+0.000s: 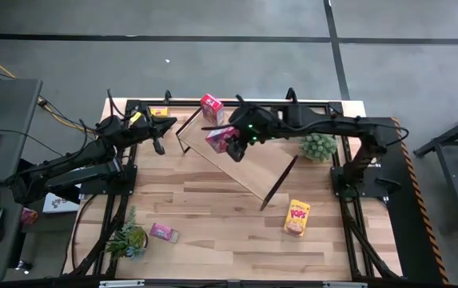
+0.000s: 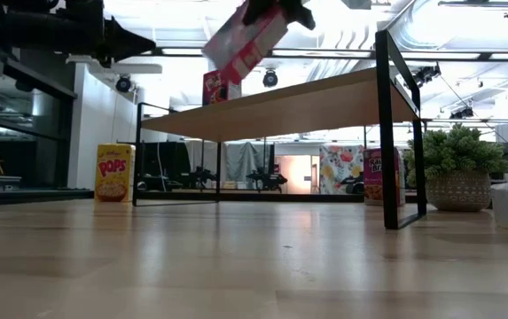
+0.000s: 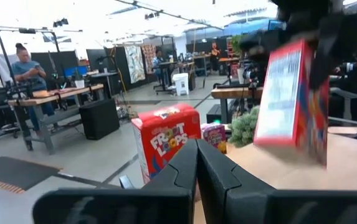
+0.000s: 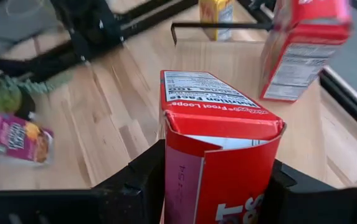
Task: Stack cereal on shelf
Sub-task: Put the red cereal box on the shelf
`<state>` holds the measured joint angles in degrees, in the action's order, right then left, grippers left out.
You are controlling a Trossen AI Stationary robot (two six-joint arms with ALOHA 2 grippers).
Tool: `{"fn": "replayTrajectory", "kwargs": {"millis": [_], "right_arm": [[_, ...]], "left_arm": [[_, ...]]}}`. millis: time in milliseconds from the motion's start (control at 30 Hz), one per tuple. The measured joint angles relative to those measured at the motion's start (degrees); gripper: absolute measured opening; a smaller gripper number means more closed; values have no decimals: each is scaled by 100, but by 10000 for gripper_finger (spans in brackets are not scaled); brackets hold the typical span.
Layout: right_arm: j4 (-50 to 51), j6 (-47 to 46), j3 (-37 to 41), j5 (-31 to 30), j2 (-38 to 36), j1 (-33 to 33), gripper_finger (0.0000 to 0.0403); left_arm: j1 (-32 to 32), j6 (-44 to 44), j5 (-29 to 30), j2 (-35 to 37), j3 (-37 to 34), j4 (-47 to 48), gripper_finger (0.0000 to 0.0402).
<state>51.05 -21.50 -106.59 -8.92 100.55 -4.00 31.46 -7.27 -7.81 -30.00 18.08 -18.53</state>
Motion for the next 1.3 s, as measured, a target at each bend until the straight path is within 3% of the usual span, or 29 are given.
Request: {"fn": "replayTrajectory", "kwargs": {"millis": [633,1300], "right_arm": [[949,859,-1236,-325,1223,-248,156],[756,644,-1377,-172,1218,-250,156]], "left_arm": [[2,1,2,-11,0,-199,0],[2,1,-3,-11,0,-188,0]]}}
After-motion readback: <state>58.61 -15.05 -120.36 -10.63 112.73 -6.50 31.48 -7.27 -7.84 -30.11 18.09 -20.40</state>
